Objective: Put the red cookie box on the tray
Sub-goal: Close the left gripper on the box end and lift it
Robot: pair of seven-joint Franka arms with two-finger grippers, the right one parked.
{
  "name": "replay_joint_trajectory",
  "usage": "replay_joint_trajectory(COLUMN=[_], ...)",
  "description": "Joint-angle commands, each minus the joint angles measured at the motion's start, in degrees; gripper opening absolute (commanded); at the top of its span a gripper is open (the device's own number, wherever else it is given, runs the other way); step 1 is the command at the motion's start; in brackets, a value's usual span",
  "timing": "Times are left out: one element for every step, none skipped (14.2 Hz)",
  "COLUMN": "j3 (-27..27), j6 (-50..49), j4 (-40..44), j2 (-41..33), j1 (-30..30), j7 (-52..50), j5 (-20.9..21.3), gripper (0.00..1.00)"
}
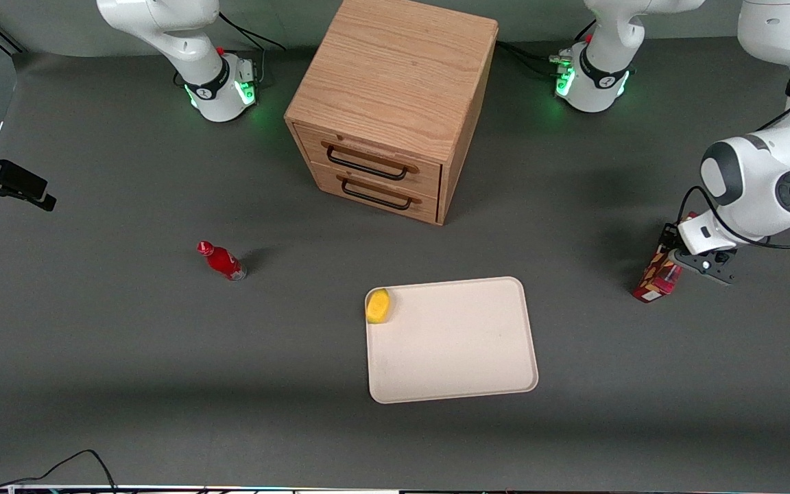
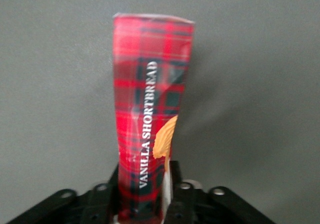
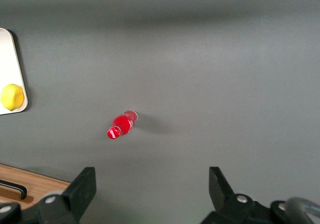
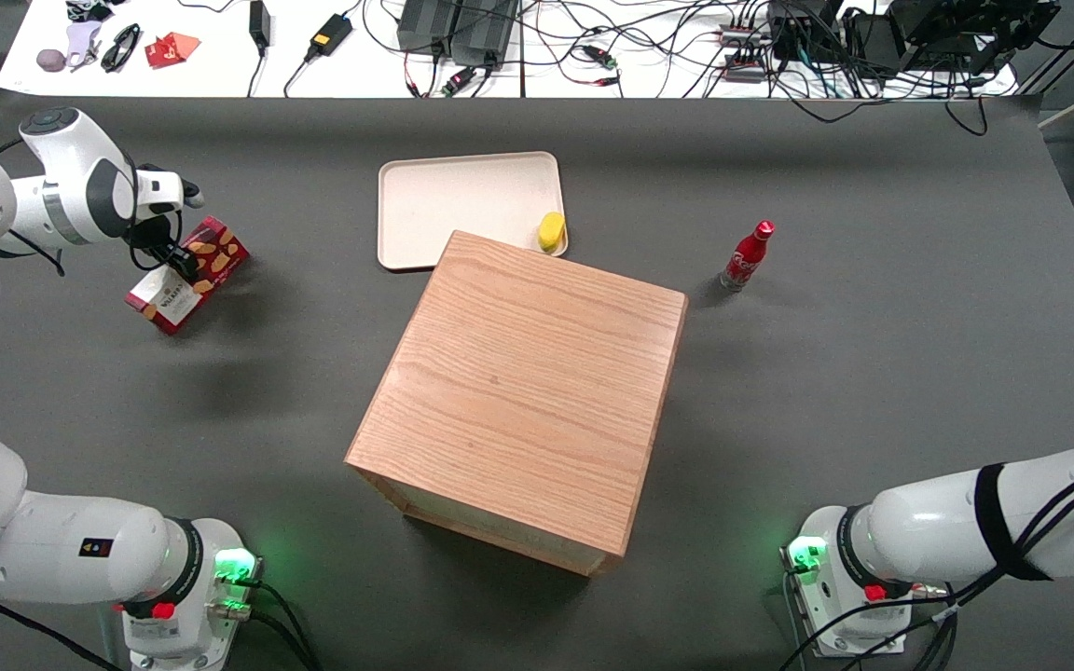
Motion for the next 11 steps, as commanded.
replay_joint_trajectory(j3=[0.3, 0.3, 0.2, 0.2, 0.1, -0.1, -1.0, -2.6, -4.2, -6.8, -11.2], j6=[-2.3, -3.9, -6.2, -10.7, -18.2, -28.1, -38.6, -46.7, -52.4, -56.0, -56.9], j4=[0.8, 1.5, 2.8, 5.2, 9.6, 16.2, 24.3, 32.0, 37.8, 41.8, 43.8], j2=[-1.6, -1.8, -2.7, -4.4, -6.0, -6.7, -6.4, -5.9, -5.3, -4.9, -4.7], j1=[-0.7, -0.7, -0.8, -0.8, -0.8, -1.0, -1.1, -1.1, -1.2, -1.2, -1.2], j7=[1.0, 1.0, 0.9, 0.0, -1.7, -4.7, -8.6, -12.6, -18.1, -24.7, -33.3], j5=[-1.1, -1.1, -1.2, -1.2, -1.2, -1.1, -1.1, -1.0, -1.0, -1.1, -1.1], gripper=[0.00, 0.00, 0.00, 0.00, 0.00, 0.00, 0.00, 0.00, 0.00, 0.00, 0.00])
